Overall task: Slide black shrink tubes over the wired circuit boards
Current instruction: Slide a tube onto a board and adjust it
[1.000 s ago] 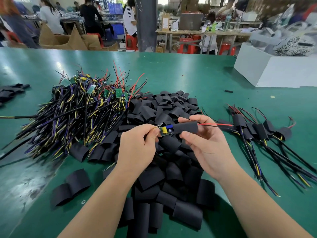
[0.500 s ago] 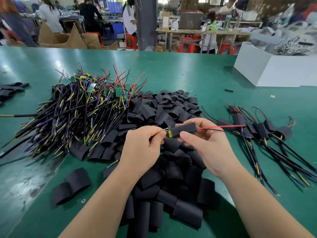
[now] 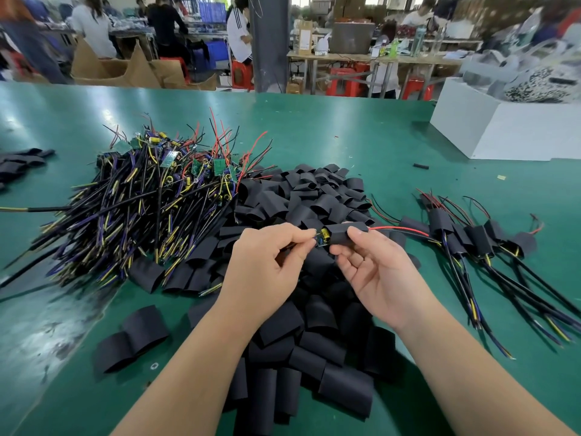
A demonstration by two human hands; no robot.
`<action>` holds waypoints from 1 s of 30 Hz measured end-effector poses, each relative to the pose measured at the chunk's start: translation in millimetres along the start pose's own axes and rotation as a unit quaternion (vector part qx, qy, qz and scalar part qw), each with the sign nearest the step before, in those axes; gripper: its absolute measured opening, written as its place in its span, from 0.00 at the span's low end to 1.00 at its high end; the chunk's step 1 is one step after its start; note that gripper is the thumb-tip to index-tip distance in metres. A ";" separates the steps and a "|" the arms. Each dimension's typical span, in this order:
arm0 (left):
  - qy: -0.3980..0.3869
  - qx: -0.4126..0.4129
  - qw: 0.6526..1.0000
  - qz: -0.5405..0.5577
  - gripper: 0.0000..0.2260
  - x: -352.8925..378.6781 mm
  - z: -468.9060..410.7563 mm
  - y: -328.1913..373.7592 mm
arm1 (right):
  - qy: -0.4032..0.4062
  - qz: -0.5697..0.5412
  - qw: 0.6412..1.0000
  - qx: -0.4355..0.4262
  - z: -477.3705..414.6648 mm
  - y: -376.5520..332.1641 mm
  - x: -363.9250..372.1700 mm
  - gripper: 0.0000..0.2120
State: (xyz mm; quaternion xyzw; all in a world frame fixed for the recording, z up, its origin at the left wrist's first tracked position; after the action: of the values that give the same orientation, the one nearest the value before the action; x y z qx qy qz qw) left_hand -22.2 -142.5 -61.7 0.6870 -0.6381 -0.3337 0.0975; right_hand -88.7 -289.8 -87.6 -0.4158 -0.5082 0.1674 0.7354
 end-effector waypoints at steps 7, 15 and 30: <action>-0.005 0.013 0.998 -0.067 0.04 -0.9 2.1 2.5 | -0.014 0.075 0.996 -0.045 5.0 -1.8 7.7 0.16; -0.013 0.130 0.979 -0.159 0.04 4.3 -0.3 15.3 | 0.036 0.022 0.999 0.011 4.1 -0.9 3.3 0.13; 0.013 0.162 0.962 -0.220 0.08 1.1 0.8 15.6 | 0.014 0.075 0.997 -0.025 7.9 10.5 13.5 0.25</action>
State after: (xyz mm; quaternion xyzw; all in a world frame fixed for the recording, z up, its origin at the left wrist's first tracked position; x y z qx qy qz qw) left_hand -35.3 -145.9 -53.9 0.8212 -0.5156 -0.2301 -0.0824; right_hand -88.0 -271.0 -86.5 -0.4729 -0.4694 0.2034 0.7174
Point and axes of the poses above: each hand's wrist, its own z-axis away from the middle knuckle, its own x-axis out of the palm, y = z × x, the point moved 4 cm from there along -z, towards the middle knuckle, and after that the axes turned 6 degrees about y, right-handed, at the moved point
